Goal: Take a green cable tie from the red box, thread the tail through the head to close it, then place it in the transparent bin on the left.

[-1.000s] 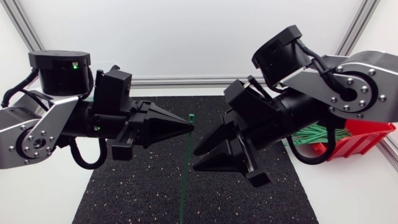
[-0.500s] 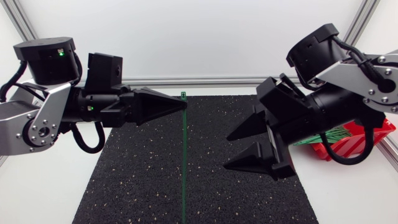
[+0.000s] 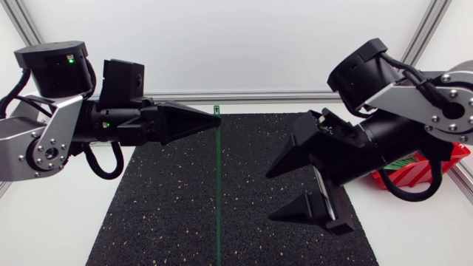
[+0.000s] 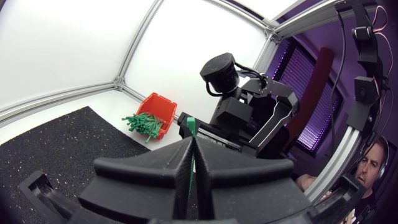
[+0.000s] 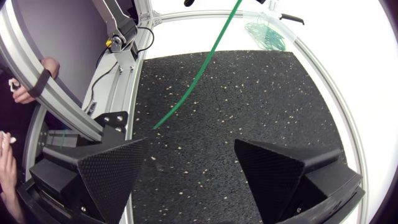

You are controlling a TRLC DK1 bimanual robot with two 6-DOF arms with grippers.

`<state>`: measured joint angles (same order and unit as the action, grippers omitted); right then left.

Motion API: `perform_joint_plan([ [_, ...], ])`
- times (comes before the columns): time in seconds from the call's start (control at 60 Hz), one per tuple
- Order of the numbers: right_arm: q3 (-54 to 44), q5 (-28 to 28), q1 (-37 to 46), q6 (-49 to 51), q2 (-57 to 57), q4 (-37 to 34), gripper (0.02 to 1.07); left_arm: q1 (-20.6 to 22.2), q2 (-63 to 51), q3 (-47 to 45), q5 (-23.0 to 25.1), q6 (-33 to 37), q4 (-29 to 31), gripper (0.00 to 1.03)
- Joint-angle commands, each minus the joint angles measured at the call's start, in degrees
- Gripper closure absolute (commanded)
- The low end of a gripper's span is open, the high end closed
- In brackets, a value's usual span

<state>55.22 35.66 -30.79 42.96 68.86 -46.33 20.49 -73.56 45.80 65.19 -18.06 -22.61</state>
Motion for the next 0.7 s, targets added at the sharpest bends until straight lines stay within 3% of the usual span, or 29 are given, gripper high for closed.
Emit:
perform_joint_plan([
  [0.0,-3.6,-1.6,-1.4,1.9,-2.5,3.3,0.06,-0.5,-0.5,1.7,0.7,-1.1,-1.0,1.0],
  [0.183,-6.2,-4.8,-3.1,4.2,-5.3,8.1,0.06,-0.5,-0.4,1.7,0.7,-1.1,-0.9,1.0],
  [0.383,-12.7,-19.9,-10.4,3.9,-7.8,15.7,0.06,-0.5,-0.6,2.2,0.7,-1.2,-0.7,1.0],
  [0.467,-14.8,-22.7,-11.8,5.0,-8.9,19.4,0.06,-0.5,-0.7,2.5,0.7,-1.4,-0.5,1.0],
  [0.583,-17.8,-27.4,-12.0,14.2,-10.1,25.7,0.06,-0.6,-1.1,2.8,0.7,-3.1,-0.4,1.0],
  [0.683,-20.9,-27.0,-12.5,22.8,-14.0,30.9,0.06,-1.9,-1.8,3.1,2.0,-5.7,-0.9,1.0],
])
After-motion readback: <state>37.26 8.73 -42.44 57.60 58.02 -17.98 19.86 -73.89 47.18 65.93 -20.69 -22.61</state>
